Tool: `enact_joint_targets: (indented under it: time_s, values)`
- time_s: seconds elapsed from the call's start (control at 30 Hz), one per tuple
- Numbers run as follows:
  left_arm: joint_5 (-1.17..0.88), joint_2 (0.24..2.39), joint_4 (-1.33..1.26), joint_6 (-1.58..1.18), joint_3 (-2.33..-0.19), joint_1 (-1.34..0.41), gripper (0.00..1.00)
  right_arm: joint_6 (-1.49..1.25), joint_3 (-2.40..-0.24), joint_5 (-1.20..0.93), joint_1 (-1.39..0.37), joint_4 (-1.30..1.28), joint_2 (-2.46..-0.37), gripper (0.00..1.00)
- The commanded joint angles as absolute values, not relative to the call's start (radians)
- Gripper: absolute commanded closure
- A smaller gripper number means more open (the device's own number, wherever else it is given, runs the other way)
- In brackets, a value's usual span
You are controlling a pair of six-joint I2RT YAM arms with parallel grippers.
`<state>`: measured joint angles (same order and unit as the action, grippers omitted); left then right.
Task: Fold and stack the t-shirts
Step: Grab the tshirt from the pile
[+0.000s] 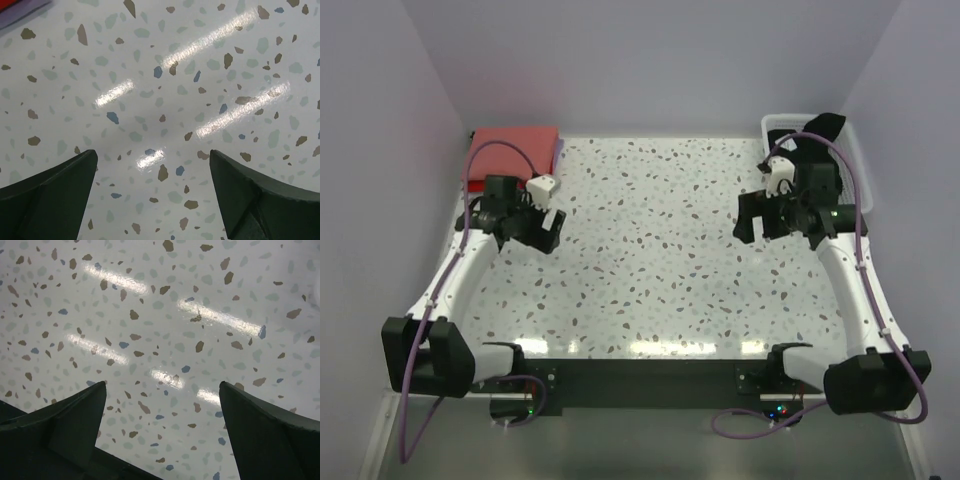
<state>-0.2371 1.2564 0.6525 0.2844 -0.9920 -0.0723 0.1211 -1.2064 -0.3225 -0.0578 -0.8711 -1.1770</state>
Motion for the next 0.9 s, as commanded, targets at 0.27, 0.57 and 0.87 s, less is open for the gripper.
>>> enact_joint_targets:
  time_s: [0.27,0.57,0.87]
  values:
    - [-0.32,1.347,0.595,0.265,-1.255,-0.066,0.0,0.025,-1.549,-0.199,0.083,-0.729,-1.452,0.01]
    - [-0.454,1.52,0.63,0.236,-1.436,0.069,0.0,-0.031,-1.971,-0.098,0.193,-0.624,-1.92,0.01]
    - [-0.453,1.586,0.655,0.259,-1.454,0.101,0.0,-0.005,-2.195,-0.011,0.21,-0.557,-2.272,0.01]
